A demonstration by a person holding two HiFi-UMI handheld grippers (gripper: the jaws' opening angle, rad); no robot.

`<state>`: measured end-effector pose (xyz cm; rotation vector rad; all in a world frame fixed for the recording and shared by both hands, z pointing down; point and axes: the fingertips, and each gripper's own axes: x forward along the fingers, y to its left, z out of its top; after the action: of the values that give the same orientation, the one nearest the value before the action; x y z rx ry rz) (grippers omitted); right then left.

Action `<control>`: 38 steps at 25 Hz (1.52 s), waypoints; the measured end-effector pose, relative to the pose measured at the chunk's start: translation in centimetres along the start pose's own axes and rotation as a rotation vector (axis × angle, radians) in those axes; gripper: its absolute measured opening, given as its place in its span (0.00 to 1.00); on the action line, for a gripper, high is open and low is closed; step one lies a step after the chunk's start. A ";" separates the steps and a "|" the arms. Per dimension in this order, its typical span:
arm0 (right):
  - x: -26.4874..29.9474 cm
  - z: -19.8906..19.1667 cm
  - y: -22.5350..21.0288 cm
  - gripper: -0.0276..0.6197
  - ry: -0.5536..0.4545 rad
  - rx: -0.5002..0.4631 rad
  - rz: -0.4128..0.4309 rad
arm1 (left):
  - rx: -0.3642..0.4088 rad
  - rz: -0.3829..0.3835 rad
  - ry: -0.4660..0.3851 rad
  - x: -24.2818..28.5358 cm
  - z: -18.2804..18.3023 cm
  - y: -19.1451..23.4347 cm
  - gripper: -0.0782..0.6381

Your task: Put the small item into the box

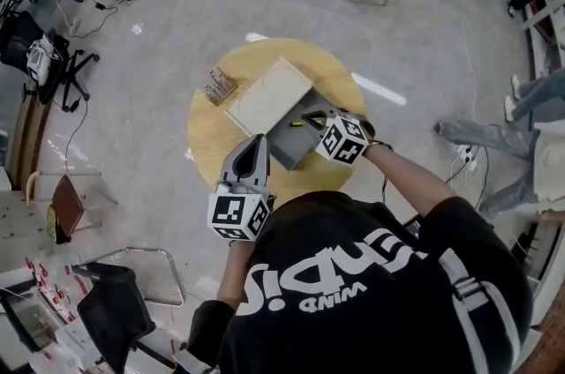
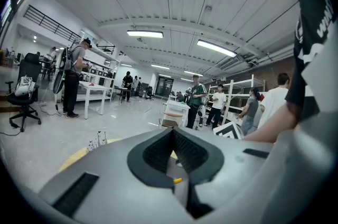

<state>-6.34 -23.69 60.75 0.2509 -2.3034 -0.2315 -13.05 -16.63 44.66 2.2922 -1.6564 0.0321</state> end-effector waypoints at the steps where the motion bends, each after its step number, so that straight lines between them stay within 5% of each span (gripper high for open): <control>1: -1.0 0.8 -0.3 0.05 -0.028 0.012 -0.019 | 0.006 -0.006 0.001 0.1 0.1 -0.2 0.12; 7: -6.8 4.8 -1.8 0.05 -0.186 0.111 -0.132 | 0.029 -0.042 -0.002 0.8 0.5 -1.1 0.12; 12: -11.6 6.6 -2.9 0.05 -0.343 0.292 -0.240 | 0.036 -0.059 -0.014 0.8 1.3 -1.8 0.12; 22: -18.8 4.6 -3.1 0.05 -0.555 0.538 -0.430 | 0.061 -0.100 -0.030 1.0 1.3 -2.6 0.12; 31: -21.8 2.1 -2.5 0.05 -0.602 0.648 -0.527 | 0.048 -0.115 -0.029 1.1 0.8 -3.6 0.12; 38: -22.4 1.3 -2.0 0.05 -0.582 0.648 -0.546 | 0.050 -0.105 -0.043 0.9 1.0 -4.3 0.12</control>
<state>7.87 -19.87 43.63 1.2912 -2.7747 0.2188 -8.91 -16.52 42.92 2.4304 -1.5697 0.0005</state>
